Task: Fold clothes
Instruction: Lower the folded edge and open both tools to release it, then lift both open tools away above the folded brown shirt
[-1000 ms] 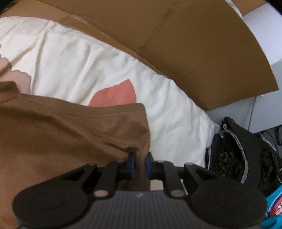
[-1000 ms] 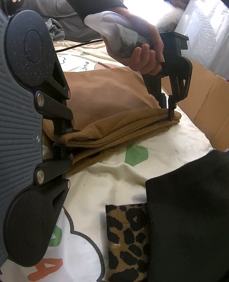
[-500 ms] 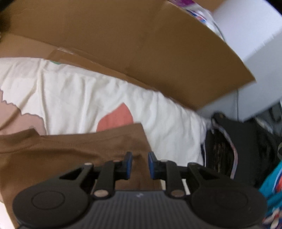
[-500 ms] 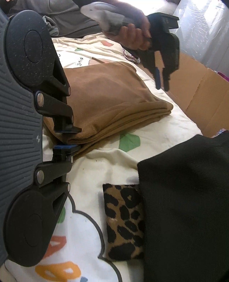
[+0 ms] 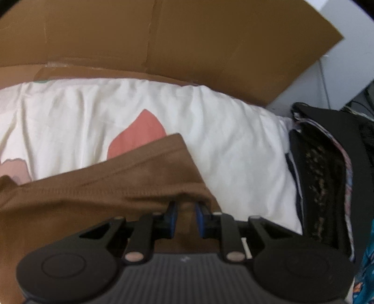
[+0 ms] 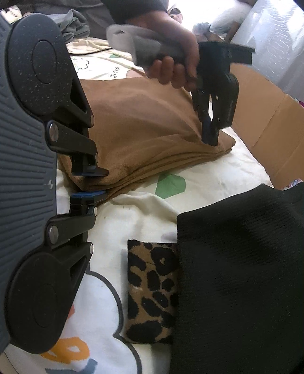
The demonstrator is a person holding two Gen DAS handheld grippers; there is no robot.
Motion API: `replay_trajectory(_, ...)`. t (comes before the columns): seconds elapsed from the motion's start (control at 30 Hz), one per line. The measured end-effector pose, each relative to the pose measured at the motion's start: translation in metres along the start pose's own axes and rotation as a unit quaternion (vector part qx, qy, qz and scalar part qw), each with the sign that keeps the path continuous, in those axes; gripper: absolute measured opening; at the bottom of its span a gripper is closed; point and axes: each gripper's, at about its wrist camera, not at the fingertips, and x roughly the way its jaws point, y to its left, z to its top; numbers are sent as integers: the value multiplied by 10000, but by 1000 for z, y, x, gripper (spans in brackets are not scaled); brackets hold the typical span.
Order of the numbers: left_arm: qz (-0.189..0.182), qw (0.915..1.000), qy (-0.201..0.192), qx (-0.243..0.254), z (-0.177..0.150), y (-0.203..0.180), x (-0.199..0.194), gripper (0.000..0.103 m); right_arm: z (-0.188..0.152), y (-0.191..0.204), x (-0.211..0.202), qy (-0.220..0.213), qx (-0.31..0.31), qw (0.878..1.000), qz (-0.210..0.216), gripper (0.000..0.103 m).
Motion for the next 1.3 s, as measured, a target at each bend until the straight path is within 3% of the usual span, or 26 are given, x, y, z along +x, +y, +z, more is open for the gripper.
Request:
replay_trajectory(0.43,-26,9996,19,-290,29,8,-1,13,3,2,5,82,-196,9990,-393,17)
replay_trajectory(0.6,184,9992,-118,-324,45,28,-9,17,2,0,8,129,-272,9985,-455,17)
replay_trajectory(0.87,86,9993,-369,-63,60,62,-56,19,5,-4,3,207,-114,9988,-421,20)
replay_trajectory(1.13,142,9994,-256,180,27,97,-105,25,10,-6,-14,144,-58,9993,-342,22)
replay_trajectory(1.3,334,9991,-217,122,2,116,-116,27,18,-4,-18,76,-130,9994,-306,22)
